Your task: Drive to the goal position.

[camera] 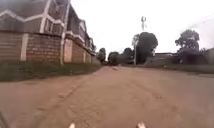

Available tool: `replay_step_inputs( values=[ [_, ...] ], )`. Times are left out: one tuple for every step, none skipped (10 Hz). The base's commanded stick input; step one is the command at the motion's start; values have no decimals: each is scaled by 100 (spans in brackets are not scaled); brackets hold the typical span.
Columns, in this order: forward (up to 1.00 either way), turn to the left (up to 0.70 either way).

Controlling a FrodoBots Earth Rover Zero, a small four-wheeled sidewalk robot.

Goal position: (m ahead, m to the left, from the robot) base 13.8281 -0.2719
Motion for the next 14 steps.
replay_step_inputs(
  values=[
    [70, 0],
    [70, 0],
    [70, 0],
    [70, 0],
    [70, 0],
    [70, 0],
    [70, 0],
    [70, 0],
    [70, 0],
    [70, 0],
    [70, 0],
    [70, 0],
    [70, 0],
    [70, 0]
  ],
)
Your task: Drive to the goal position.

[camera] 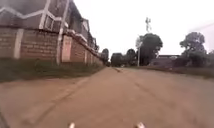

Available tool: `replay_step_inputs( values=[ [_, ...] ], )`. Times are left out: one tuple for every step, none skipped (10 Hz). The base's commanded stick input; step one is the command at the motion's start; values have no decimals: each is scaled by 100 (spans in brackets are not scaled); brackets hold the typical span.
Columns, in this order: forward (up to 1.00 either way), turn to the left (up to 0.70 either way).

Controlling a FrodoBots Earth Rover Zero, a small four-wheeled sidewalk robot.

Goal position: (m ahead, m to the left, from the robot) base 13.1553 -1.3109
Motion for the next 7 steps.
replay_step_inputs(
  values=[
    [70, 0],
    [70, 0],
    [70, 0],
    [70, 0],
    [70, 0],
    [70, 0],
    [70, 0]
  ],
)
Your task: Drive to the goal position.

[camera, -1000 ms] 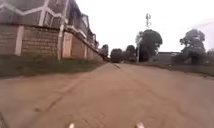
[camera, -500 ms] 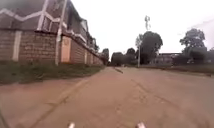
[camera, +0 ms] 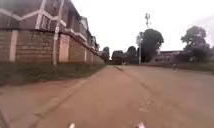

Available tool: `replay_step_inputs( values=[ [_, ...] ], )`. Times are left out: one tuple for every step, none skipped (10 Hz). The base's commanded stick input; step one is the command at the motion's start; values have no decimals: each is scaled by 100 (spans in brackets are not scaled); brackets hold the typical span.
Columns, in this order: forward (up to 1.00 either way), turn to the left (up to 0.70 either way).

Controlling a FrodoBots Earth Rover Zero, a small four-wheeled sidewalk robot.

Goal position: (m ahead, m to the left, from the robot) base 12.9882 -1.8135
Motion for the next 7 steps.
replay_step_inputs(
  values=[
    [70, 0],
    [70, 0],
    [70, 0],
    [70, 0],
    [70, 0],
    [70, 0],
    [70, 0]
  ],
)
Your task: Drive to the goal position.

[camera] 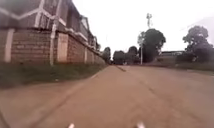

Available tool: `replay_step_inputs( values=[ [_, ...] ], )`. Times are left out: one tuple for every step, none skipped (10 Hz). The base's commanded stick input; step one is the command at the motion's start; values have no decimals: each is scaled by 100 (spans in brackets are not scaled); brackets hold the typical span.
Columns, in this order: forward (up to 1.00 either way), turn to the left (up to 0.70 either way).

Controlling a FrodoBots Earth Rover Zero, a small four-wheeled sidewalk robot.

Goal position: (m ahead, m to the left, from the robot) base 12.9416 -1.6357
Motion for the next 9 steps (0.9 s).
replay_step_inputs(
  values=[
    [70, 0],
    [70, 0],
    [70, 0],
    [70, 0],
    [70, 0],
    [70, 0],
    [70, 0],
    [70, 0],
    [70, 0]
  ],
)
